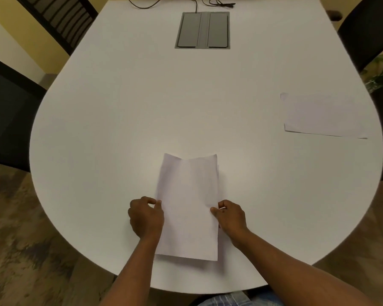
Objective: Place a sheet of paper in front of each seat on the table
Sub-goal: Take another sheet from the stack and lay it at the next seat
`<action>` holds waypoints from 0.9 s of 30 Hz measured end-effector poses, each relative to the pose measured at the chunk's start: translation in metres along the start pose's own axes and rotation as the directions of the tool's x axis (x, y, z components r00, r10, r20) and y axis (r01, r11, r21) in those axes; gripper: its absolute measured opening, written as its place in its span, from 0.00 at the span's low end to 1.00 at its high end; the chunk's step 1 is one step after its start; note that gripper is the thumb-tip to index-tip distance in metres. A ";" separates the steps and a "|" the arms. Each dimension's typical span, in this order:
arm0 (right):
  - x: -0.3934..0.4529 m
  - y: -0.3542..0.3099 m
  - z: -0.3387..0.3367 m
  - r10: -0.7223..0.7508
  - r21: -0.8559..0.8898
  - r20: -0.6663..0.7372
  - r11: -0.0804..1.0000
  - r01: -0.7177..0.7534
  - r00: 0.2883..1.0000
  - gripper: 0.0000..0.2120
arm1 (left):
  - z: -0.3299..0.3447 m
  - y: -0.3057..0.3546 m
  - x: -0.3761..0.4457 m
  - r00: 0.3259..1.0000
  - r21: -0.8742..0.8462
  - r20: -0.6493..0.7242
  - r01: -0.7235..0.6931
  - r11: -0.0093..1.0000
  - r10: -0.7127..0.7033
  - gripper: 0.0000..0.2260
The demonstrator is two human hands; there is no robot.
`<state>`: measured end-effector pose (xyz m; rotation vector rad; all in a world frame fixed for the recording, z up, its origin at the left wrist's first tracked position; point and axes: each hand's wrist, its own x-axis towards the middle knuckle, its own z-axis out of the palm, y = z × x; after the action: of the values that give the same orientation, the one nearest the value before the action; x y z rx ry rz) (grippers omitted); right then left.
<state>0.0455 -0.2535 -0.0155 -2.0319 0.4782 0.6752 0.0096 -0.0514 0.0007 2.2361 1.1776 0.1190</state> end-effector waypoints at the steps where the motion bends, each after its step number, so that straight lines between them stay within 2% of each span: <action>1: -0.001 -0.001 -0.004 0.004 0.020 -0.003 1.000 -0.004 1.000 0.07 | -0.003 0.002 0.000 1.000 -0.012 -0.001 0.011 1.000 -0.011 0.07; 6: -0.005 -0.001 -0.025 0.009 0.114 0.008 0.993 -0.010 1.000 0.09 | -0.016 0.007 -0.003 0.991 -0.110 0.107 0.089 0.990 -0.077 0.07; 9: -0.009 0.003 -0.044 -0.017 0.170 0.026 0.985 0.013 1.000 0.09 | -0.021 0.016 -0.014 0.996 -0.162 0.081 0.060 0.985 -0.047 0.06; 15: -0.008 0.020 -0.071 -0.046 0.241 0.078 0.970 0.026 0.996 0.10 | -0.019 0.030 -0.041 0.997 -0.108 0.049 0.066 0.992 -0.061 0.06; 23: -0.001 0.043 -0.059 0.001 0.090 0.249 0.996 -0.025 0.969 0.11 | -0.012 0.020 -0.059 0.983 -0.061 0.085 0.166 0.984 -0.161 0.04; 27: 0.000 0.049 -0.046 0.000 0.016 0.246 1.000 -0.004 0.969 0.10 | -0.008 0.012 -0.047 0.984 -0.041 0.085 0.160 0.986 -0.156 0.04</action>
<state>0.0304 -0.3179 -0.0277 -1.8996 0.3392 0.9076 -0.0128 -0.0891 0.0226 2.0770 1.2891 -0.0084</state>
